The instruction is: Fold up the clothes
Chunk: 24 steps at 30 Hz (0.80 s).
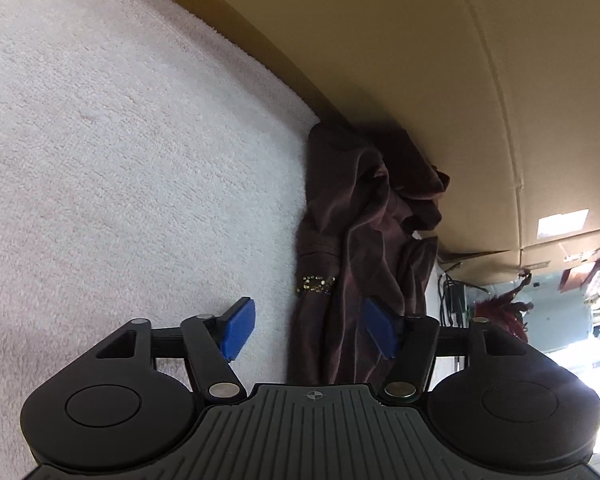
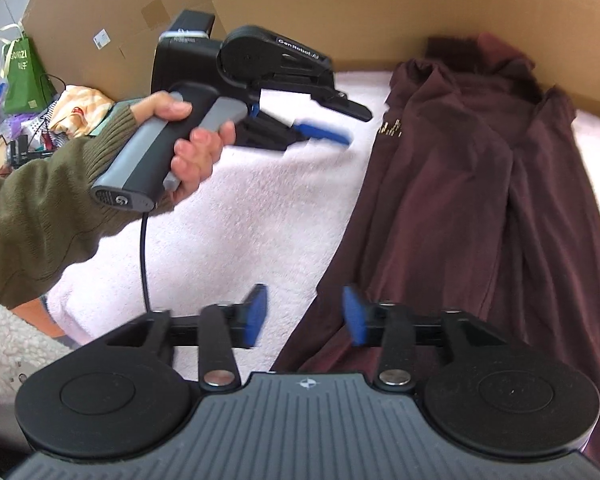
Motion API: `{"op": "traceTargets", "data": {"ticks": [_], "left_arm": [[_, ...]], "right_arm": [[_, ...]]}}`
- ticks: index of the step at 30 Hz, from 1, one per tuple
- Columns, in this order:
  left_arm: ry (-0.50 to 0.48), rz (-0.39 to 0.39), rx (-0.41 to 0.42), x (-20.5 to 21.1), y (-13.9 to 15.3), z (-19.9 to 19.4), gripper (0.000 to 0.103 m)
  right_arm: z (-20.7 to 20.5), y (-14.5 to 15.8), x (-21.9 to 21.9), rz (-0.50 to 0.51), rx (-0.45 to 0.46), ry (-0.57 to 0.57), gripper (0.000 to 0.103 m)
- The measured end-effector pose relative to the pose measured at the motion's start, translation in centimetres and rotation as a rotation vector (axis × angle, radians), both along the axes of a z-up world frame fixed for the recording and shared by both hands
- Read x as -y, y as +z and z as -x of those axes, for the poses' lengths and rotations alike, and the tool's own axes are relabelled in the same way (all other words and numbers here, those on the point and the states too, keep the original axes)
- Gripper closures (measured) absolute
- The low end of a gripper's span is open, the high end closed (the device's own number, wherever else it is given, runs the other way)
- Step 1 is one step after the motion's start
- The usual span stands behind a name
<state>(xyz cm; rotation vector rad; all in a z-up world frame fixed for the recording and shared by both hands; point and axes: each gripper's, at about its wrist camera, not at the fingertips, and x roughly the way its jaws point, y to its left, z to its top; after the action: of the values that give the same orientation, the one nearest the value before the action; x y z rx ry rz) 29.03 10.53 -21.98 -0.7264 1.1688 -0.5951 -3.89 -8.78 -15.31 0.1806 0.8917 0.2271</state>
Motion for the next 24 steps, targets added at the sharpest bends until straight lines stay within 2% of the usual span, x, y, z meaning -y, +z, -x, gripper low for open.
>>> {"op": "traceTargets", "data": {"ticks": [2,5,6,8,10,14,16,19,24], "left_arm": [[-0.003,0.023,-0.007,0.2,0.2,0.5,0.018],[0.011,0.145,-0.116,-0.3,-0.5,1.0,0.003],[0.024,0.217,-0.168,-0.6,-1.0,1.2,0.0],[0.05,0.366,-0.273,-1.1,-2.1,1.6,0.0],[0.077,0.462,-0.327,-1.6,-2.8,2.1,0.0],[0.115,0.521,-0.32,-2.3,-2.5,2.8,0.0],[0.107,0.519,-0.31,-2.4,-2.2,3.0,0.0],[0.072,0.445,-0.284,-2.4,-1.3,3.6,0.0],[-0.068,0.284,-0.218,-2.1,0.3,6.4,0.0]], "right_arm": [[0.2,0.2,-0.1,0.015,0.014,-0.001,0.048],[0.4,0.4,0.2,0.015,0.019,-0.012,0.039],[0.4,0.4,0.4,0.012,0.019,-0.019,0.036],[0.4,0.5,0.6,0.005,0.019,-0.031,0.035],[0.5,0.6,0.7,0.003,0.021,-0.041,0.034],[0.6,0.7,0.9,-0.003,0.025,-0.056,0.034],[0.8,0.7,1.0,-0.009,0.025,-0.064,0.033],[1.3,0.9,1.4,-0.006,0.025,-0.074,0.033],[2.4,1.3,2.0,0.005,0.023,-0.094,0.03]]}}
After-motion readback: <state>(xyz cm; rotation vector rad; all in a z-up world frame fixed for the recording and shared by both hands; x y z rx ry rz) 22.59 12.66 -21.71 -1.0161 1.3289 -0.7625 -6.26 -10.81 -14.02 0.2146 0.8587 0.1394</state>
